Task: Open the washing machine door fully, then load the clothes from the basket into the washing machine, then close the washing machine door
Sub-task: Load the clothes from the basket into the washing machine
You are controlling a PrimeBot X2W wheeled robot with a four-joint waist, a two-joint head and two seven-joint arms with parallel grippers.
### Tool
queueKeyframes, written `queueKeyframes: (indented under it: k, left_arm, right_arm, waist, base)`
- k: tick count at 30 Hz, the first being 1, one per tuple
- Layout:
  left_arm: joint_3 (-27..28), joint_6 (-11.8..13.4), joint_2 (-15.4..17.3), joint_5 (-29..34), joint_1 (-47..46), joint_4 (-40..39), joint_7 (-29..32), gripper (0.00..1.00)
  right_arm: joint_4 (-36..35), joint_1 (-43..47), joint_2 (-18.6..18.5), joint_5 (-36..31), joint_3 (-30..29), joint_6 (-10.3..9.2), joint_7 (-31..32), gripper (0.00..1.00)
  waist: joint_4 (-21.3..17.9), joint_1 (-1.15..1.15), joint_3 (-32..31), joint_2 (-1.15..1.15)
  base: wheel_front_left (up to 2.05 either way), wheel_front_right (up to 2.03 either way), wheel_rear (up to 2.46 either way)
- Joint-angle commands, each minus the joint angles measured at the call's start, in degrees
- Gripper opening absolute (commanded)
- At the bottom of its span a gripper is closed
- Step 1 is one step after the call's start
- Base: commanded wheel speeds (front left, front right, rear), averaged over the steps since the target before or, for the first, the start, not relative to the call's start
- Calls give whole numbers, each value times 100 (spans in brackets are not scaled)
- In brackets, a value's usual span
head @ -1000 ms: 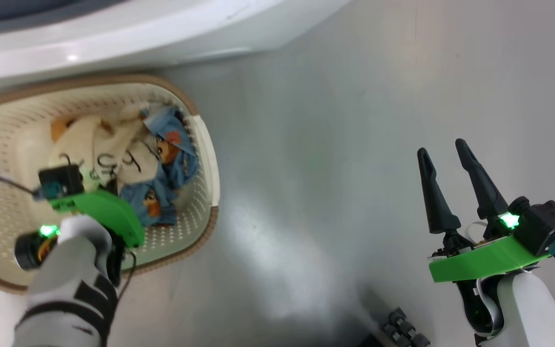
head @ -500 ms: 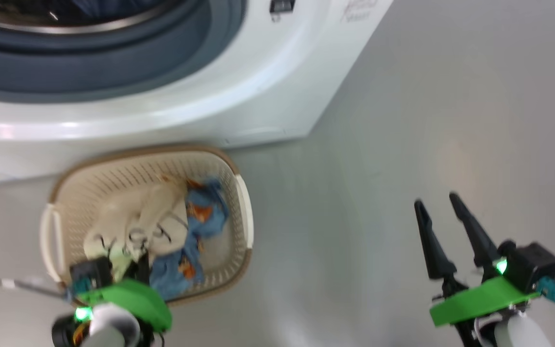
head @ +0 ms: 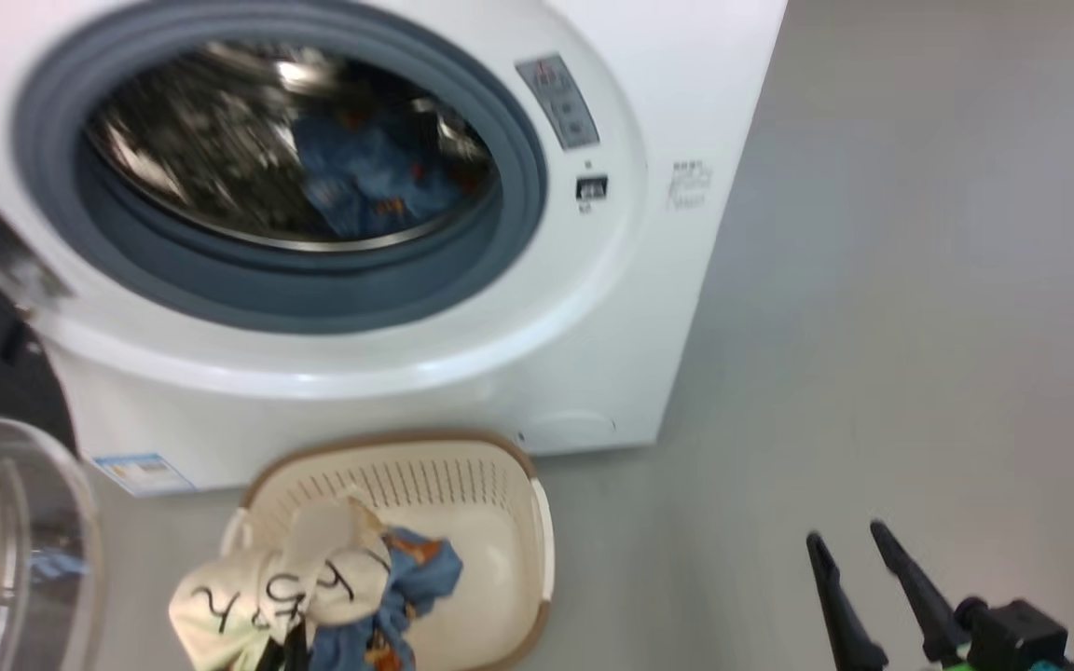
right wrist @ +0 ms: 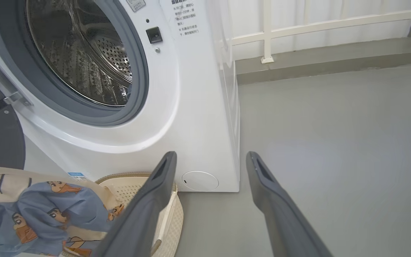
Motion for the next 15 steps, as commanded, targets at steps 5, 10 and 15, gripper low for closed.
queueKeyframes:
  k: [5, 10, 15]
  left_arm:
    - [186, 102, 47, 281, 378, -818, -79, 0]
    - [158, 105, 47, 407, 581, -1260, -80, 0]
    - [181, 101, 47, 474, 682, -1512, -80, 0]
  right_arm:
    - [-162, 207, 4, -109, 164, 9, -28, 100]
    - [-189, 264, -15, -133, 160, 9, -28, 100]
    - [-207, 242, -35, -137, 182, 9, -28, 100]
  waist:
    - [465, 1, -1048, 0]
    - [504, 1, -1129, 0]
    - [488, 1, -1137, 0]
  base:
    - [0, 0, 0]
    - [0, 0, 0]
    - [0, 0, 0]
